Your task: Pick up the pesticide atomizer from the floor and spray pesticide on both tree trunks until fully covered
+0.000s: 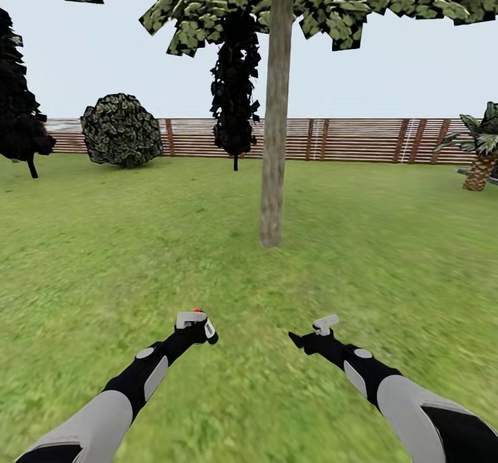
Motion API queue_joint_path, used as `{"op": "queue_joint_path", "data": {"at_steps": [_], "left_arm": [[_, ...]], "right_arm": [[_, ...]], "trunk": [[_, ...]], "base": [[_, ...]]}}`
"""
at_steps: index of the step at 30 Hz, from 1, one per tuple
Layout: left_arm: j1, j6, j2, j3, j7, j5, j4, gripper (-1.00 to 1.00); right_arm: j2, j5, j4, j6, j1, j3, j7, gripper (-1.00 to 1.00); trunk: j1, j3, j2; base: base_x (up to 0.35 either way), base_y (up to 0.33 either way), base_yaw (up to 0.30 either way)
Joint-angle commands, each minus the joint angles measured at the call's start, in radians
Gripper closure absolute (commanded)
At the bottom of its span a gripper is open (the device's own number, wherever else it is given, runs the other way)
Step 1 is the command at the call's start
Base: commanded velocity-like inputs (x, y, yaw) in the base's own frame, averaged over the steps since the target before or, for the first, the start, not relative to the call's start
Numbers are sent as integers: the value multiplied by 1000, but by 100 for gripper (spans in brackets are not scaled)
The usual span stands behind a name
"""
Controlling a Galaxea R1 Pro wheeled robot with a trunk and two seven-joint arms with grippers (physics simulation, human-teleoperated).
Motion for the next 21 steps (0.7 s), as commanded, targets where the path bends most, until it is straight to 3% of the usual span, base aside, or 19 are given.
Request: {"op": "queue_joint_path", "data": {"at_steps": [1,11,17,21], "left_arm": [[0,0,0,0,1,0,0,100],[0,0,0,-2,1,0,-1,100],[0,1,0,0,1,0,-2,100],[0,1,1,0,1,0,-2,100]], "right_arm": [[0,0,0,-1,0,0,0,-100],[-4,2,30,-2,0,-1,-5,-100],[-6,3,49,-1,0,0,-143,-100],[-4,3,50,-1,0,0,-164,-100]], "trunk": [[0,0,0],[0,0,0],[0,0,0],[0,0,0]], "base": [[314,-179,5],[314,-181,1],[314,-182,0],[314,-182,0]]}}
